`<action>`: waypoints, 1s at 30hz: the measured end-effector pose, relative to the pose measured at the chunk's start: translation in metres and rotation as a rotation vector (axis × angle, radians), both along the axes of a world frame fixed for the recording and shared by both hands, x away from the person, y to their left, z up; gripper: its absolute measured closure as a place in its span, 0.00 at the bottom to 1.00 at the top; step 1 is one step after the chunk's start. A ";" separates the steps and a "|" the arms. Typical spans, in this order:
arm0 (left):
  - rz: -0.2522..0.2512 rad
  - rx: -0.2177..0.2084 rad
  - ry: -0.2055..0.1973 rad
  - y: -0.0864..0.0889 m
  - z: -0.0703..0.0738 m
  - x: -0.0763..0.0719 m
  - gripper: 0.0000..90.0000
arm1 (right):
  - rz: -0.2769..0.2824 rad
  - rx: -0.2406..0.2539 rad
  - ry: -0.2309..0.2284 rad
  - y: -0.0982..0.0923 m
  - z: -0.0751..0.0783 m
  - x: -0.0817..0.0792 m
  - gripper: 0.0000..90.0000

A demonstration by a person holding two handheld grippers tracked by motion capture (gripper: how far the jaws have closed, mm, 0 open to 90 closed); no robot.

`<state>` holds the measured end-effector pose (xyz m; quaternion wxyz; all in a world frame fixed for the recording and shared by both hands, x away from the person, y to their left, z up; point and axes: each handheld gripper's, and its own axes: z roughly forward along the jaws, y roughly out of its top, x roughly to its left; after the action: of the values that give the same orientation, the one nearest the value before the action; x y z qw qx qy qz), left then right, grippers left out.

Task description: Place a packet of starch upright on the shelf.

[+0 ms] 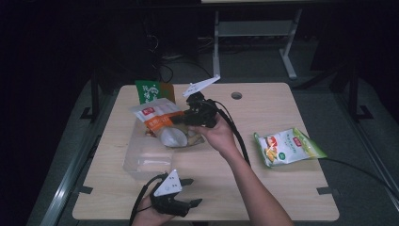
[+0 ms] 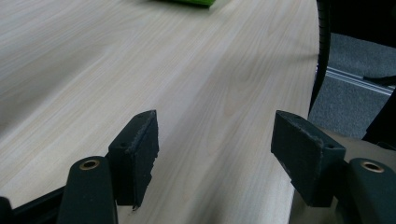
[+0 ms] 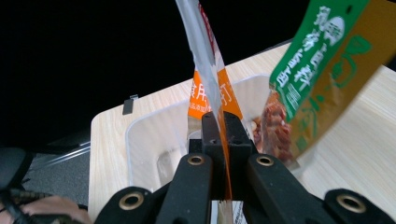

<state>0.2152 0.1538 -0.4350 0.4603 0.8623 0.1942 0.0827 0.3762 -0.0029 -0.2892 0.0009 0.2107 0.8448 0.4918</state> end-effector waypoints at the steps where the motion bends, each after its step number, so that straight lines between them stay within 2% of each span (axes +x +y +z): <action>1: 0.004 -0.005 0.002 0.000 0.000 0.000 0.35 | 0.004 -0.005 -0.003 0.004 0.000 0.001 0.99; 4: 0.006 -0.010 0.006 0.001 0.000 0.000 0.35 | 0.006 -0.005 0.006 0.018 -0.002 0.004 0.99; 9: 0.005 -0.006 0.010 0.003 0.000 0.001 0.35 | 0.017 0.002 0.030 0.041 -0.014 0.009 0.99; 17: -0.013 0.003 0.024 -0.002 -0.003 -0.002 0.35 | 0.003 0.015 0.071 0.076 -0.041 0.018 0.99; 24: -0.010 -0.007 0.027 0.000 -0.003 -0.002 0.35 | -0.025 0.089 0.121 0.086 -0.069 0.026 0.99; 27: -0.007 -0.007 0.028 0.000 -0.004 -0.002 0.35 | -0.031 0.062 0.125 0.089 -0.084 0.027 0.99; 28: -0.006 -0.008 0.029 0.000 -0.004 -0.002 0.35 | -0.035 0.088 0.132 0.086 -0.087 0.027 0.99; 29: -0.007 -0.006 0.029 -0.001 -0.004 -0.002 0.35 | -0.036 0.092 0.141 0.084 -0.088 0.029 0.98; 30: -0.008 -0.002 0.030 -0.001 -0.004 -0.002 0.35 | -0.043 0.065 0.134 0.083 -0.088 0.029 0.94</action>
<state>0.2128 0.1530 -0.4387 0.4586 0.8637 0.1977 0.0675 0.4051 0.0799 -0.3772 -0.0519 0.2612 0.8218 0.5037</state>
